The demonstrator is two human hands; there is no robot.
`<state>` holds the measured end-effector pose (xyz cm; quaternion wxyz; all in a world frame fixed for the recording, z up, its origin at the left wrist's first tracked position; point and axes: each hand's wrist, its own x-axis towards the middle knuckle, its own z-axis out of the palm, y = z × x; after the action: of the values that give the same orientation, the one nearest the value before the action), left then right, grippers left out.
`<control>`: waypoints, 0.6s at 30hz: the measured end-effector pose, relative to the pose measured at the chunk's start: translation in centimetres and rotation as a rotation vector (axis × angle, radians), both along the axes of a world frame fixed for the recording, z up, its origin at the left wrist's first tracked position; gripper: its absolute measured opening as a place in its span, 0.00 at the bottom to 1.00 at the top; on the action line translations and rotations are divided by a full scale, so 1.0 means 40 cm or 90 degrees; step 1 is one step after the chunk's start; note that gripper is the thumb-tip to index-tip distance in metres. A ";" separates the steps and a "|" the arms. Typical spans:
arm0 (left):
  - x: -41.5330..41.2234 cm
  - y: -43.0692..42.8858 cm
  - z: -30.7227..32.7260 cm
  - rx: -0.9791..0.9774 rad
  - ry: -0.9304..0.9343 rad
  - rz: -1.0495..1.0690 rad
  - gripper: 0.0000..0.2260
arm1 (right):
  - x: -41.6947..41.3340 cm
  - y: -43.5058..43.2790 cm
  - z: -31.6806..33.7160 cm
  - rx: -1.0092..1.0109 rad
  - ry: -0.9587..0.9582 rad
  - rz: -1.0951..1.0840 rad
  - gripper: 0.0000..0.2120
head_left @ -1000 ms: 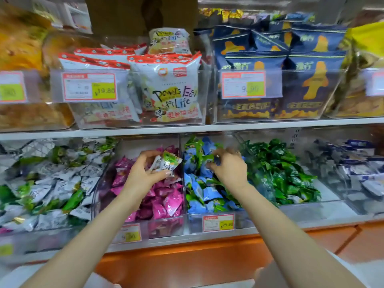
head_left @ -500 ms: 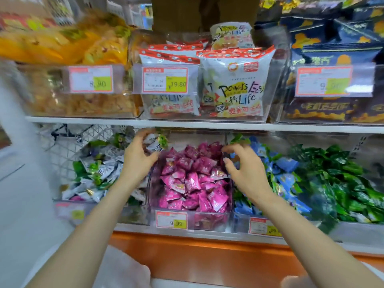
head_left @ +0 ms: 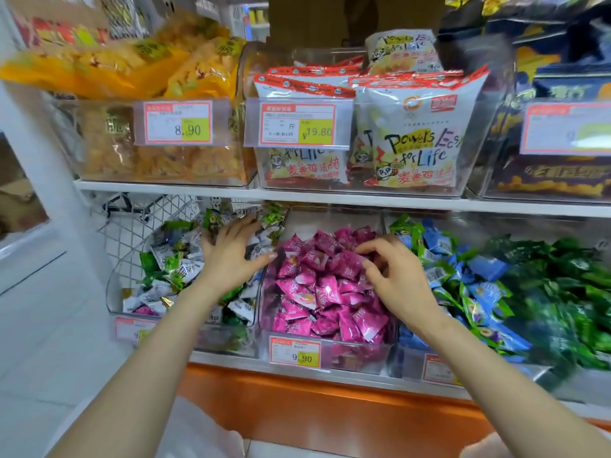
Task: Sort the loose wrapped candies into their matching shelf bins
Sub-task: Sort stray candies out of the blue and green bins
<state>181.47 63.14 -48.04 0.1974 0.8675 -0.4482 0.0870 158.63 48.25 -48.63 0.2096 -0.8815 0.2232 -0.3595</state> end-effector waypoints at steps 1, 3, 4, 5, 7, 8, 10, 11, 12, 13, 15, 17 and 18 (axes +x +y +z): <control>0.001 -0.002 -0.005 0.040 -0.018 -0.007 0.46 | 0.002 0.000 0.000 0.008 -0.006 0.002 0.07; 0.002 -0.004 -0.012 0.063 -0.039 -0.014 0.46 | 0.006 -0.001 0.000 0.019 -0.011 0.003 0.07; 0.001 -0.004 -0.012 0.051 -0.041 -0.014 0.45 | 0.006 -0.003 0.000 0.022 -0.012 0.003 0.07; -0.002 -0.004 -0.008 0.029 -0.044 -0.015 0.44 | 0.006 -0.005 -0.001 0.024 -0.011 0.003 0.07; -0.017 -0.005 0.004 -0.024 -0.051 -0.026 0.42 | 0.000 -0.011 0.000 0.028 -0.012 0.007 0.08; -0.028 -0.009 0.010 -0.051 -0.052 -0.038 0.39 | -0.006 -0.015 0.003 0.028 -0.011 0.008 0.08; -0.067 -0.020 0.023 -0.113 -0.040 -0.091 0.31 | -0.021 -0.027 0.010 0.025 -0.005 -0.001 0.08; -0.094 -0.028 0.025 -0.145 -0.020 -0.129 0.26 | -0.031 -0.035 0.013 0.026 -0.002 -0.011 0.08; -0.125 -0.039 0.024 -0.171 0.014 -0.169 0.20 | -0.043 -0.045 0.016 0.028 0.000 -0.023 0.08; -0.161 -0.050 0.020 -0.188 0.044 -0.213 0.14 | -0.057 -0.055 0.019 0.029 -0.002 -0.035 0.08; -0.233 -0.084 0.012 -0.199 0.079 -0.295 0.10 | -0.091 -0.076 0.023 0.026 -0.011 -0.051 0.07; -0.297 -0.131 0.002 -0.176 0.108 -0.377 0.10 | -0.132 -0.097 0.025 0.028 -0.017 -0.070 0.07; -0.326 -0.159 0.001 -0.161 0.115 -0.413 0.10 | -0.153 -0.107 0.025 0.027 -0.019 -0.083 0.07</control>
<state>168.42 56.79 -48.00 0.3596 0.6529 -0.6667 -0.0026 152.50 43.97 -47.62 0.2077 -0.8549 0.2844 -0.3809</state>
